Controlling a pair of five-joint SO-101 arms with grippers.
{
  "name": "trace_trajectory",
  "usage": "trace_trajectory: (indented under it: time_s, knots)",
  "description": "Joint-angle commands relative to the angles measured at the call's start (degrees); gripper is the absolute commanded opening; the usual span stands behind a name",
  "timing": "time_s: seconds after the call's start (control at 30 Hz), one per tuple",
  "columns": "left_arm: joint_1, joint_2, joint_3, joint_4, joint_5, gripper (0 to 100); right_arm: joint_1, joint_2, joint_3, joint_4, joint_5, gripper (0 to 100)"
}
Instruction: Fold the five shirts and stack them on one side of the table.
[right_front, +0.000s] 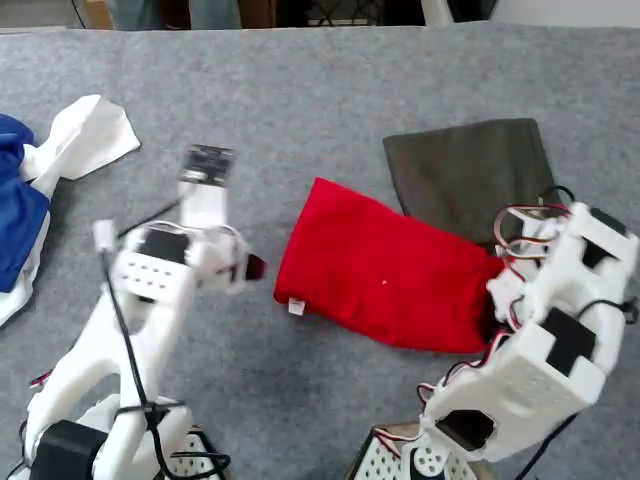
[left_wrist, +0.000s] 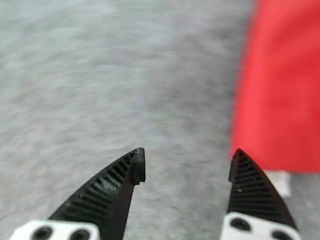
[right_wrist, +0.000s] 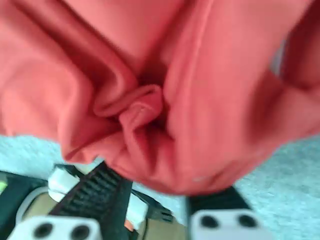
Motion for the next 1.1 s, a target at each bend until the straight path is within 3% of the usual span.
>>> trace_trajectory:
  time_s: [0.0, 0.13, 0.3, 0.43, 0.53, 0.8, 1.0, 1.07]
  knots:
    - [4.0, -0.9, 0.5, -3.1, -2.2, 28, 2.4, -5.6, -2.5, 6.3, 7.6, 26.9]
    - [4.4, 1.0, 4.0, -7.1, -2.0, 28, 0.4, -10.9, -10.9, 10.8, 8.1, 26.7]
    - [4.3, 11.3, 4.3, -10.5, -1.8, 28, -10.4, -12.6, -16.3, 8.4, -3.0, 18.7]
    - [3.9, 19.4, -2.2, -5.8, 2.5, 28, -20.5, -11.6, -13.8, 1.0, -11.6, 5.0]
    - [3.3, 23.7, -5.9, -3.3, 3.7, 28, -24.7, -8.2, -11.9, -2.2, -14.0, 2.9]
    - [3.4, 26.3, -8.3, -1.7, 3.7, 28, -24.0, 3.3, -11.4, -4.0, -14.9, 4.4]
    - [3.4, 26.3, -8.2, -1.7, 3.7, 28, -23.3, -4.1, -11.4, 10.4, -9.0, 1.4]
    - [3.4, 26.3, -8.2, -1.7, 3.7, 28, -22.3, -9.2, -11.5, 9.8, -7.9, 1.5]
